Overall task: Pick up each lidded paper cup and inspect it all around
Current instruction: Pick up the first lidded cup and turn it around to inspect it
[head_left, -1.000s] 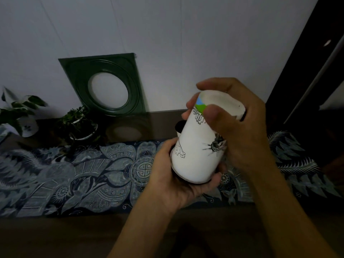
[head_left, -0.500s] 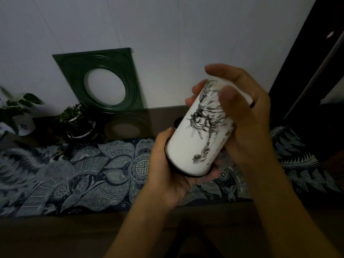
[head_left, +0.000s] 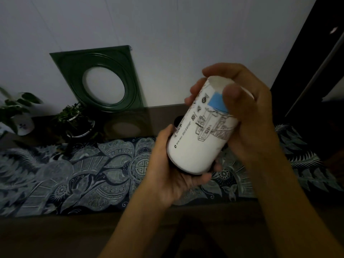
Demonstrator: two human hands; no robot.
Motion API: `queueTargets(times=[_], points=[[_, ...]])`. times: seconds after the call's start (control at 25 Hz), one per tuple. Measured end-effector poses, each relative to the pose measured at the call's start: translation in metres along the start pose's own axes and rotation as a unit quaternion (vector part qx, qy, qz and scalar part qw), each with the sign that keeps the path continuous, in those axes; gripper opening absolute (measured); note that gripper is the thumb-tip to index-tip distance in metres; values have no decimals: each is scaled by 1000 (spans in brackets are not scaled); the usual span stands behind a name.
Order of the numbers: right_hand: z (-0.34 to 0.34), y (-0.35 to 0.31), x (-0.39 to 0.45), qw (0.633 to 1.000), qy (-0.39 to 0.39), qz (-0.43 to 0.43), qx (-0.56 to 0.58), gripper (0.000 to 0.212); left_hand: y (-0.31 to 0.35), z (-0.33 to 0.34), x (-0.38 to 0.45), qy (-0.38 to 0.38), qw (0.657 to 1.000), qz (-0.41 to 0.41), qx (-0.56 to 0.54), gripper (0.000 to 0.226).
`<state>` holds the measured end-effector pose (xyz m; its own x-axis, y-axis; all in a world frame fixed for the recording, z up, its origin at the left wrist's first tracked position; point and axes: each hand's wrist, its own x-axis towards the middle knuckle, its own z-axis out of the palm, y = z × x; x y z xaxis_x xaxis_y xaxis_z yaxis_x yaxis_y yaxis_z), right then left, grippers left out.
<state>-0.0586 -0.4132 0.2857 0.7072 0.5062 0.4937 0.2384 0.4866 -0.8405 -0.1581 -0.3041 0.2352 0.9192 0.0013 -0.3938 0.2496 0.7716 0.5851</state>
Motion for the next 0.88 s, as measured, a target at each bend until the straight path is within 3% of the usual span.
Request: queueTargets(times=[0.04,0.12,0.28,0.36,0.44,0.52,0.64,0.72,0.8,0.88], points=[[-2,-3,2,999,-35,2,7,62,1,-1,-1,-24,999,-38,1,75],[-1,-4,4,1000,-18,0,-2,60,-2,2,2,-35,999,-36,-11,75],[12,7,-2,978,206,-7,-37,49,-14,7,9,31,984,176,7,63],[19,9,-6,965,260,-2,-21,48,-16,7,11,50,972,228,14,64],[14,8,-7,978,208,-9,-25,57,-13,3,9,42,981,189,17,68],[4,1,-4,997,73,-16,-3,65,-7,0,5,7,996,83,18,77],[-4,-9,2,999,-43,-19,9,59,-4,-2,1,-54,998,-27,20,81],[-2,-8,2,1000,0,-26,-4,55,-8,1,3,-49,999,11,10,78],[5,-1,-2,992,115,-35,-36,48,-14,2,7,5,991,129,36,70],[13,6,-8,973,225,-24,-40,38,-19,2,10,61,960,254,96,59]])
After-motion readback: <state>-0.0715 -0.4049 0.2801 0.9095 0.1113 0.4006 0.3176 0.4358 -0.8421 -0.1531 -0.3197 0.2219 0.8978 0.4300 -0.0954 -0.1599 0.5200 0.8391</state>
